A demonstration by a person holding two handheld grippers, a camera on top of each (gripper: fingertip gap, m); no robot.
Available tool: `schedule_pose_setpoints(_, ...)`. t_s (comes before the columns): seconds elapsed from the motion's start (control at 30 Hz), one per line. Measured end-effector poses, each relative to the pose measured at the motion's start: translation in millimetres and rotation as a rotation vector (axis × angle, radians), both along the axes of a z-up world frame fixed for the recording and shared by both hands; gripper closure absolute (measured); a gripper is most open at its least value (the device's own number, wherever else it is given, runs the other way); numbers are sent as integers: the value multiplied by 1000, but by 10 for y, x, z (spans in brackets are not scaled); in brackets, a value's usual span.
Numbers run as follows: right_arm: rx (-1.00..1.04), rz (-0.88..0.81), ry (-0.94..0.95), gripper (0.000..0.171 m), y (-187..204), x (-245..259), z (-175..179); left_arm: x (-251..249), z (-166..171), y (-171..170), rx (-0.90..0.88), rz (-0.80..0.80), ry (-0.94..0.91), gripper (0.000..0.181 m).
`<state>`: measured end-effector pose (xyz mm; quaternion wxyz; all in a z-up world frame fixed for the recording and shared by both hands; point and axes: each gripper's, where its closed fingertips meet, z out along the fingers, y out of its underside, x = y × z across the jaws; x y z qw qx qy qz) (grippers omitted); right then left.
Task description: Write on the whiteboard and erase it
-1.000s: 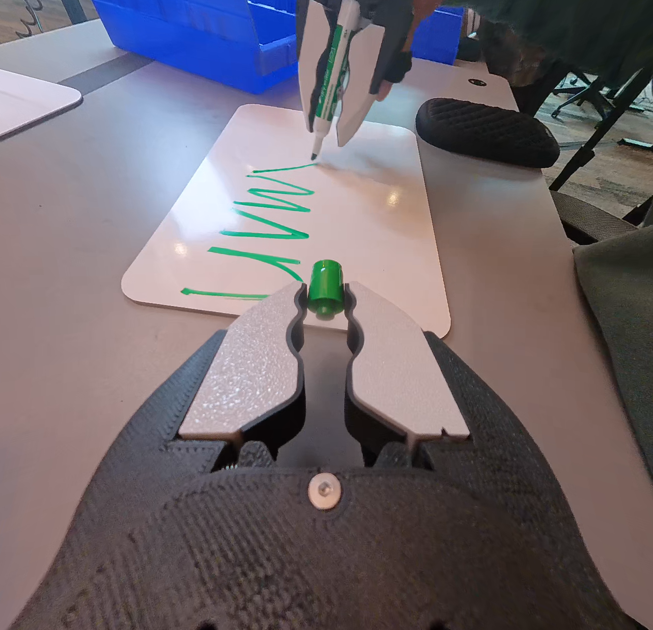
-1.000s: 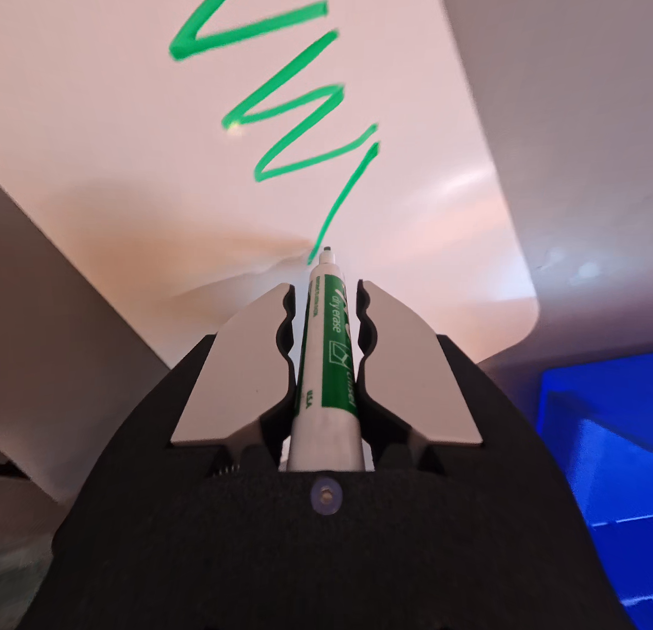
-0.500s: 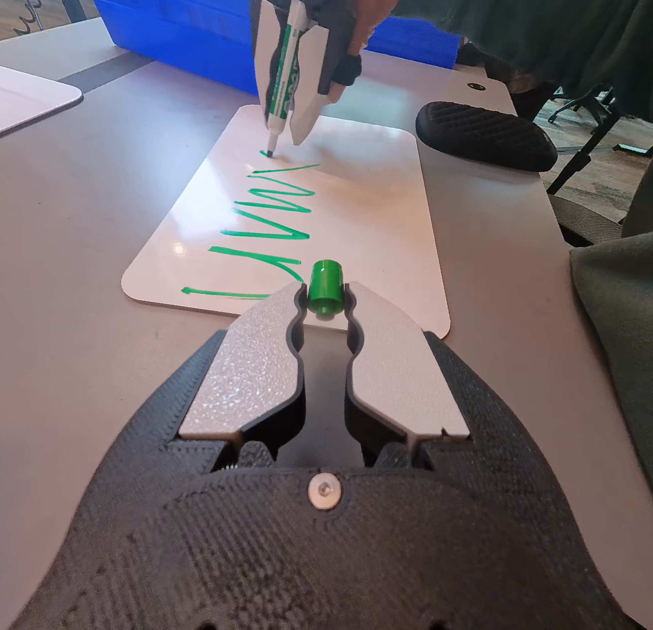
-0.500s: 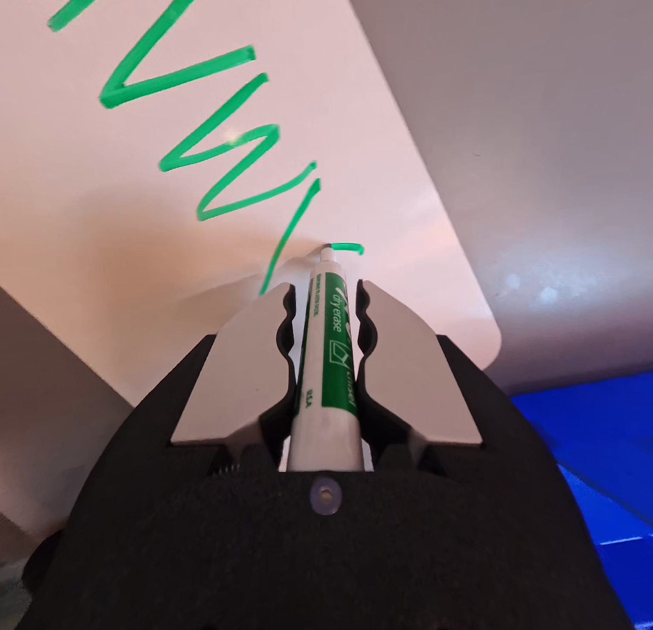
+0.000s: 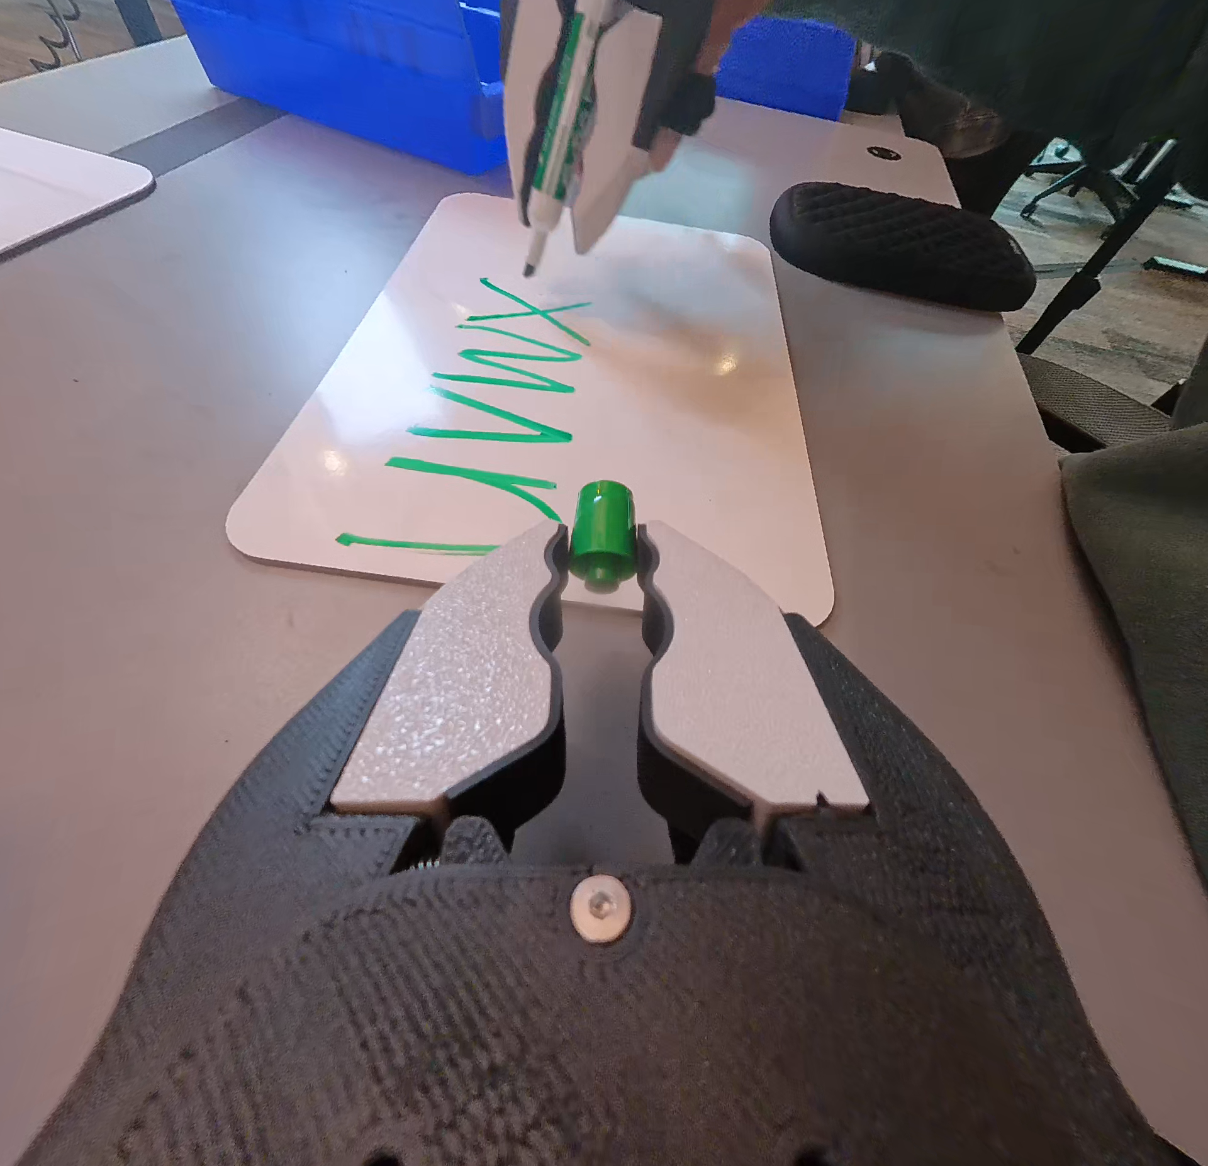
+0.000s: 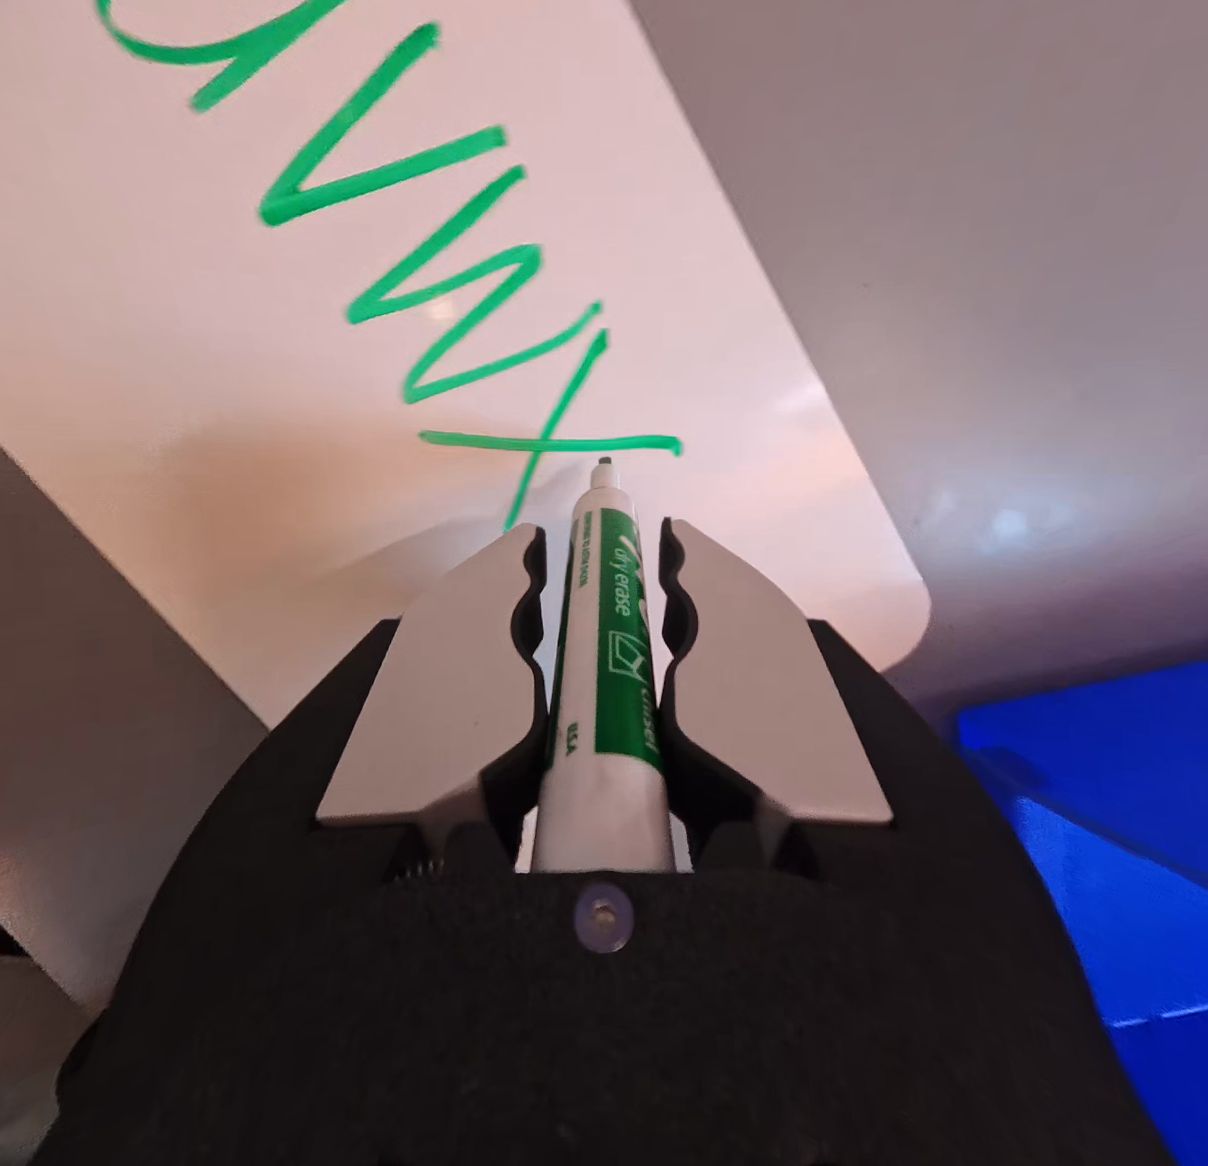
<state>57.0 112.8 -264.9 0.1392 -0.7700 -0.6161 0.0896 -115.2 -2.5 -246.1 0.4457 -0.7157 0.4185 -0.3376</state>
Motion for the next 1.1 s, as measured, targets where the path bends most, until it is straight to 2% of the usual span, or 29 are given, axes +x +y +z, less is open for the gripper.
schedule_pose_setpoints(0.17,-7,-71,27,137,231,124,-49,1,-4,-4,-9,-3,-3,162)
schedule_pose_setpoints(0.53,10,-70,-3,137,315,116,-130,1,-4,-7,-11,-4,-4,162)
schedule_pose_setpoints(0.9,37,-64,-46,137,298,153,-145,2,-5,-12,-8,-6,0,162)
schedule_pose_setpoints(1.1,27,-60,-87,137,160,275,-138,1,-6,-13,-8,-7,1,162)
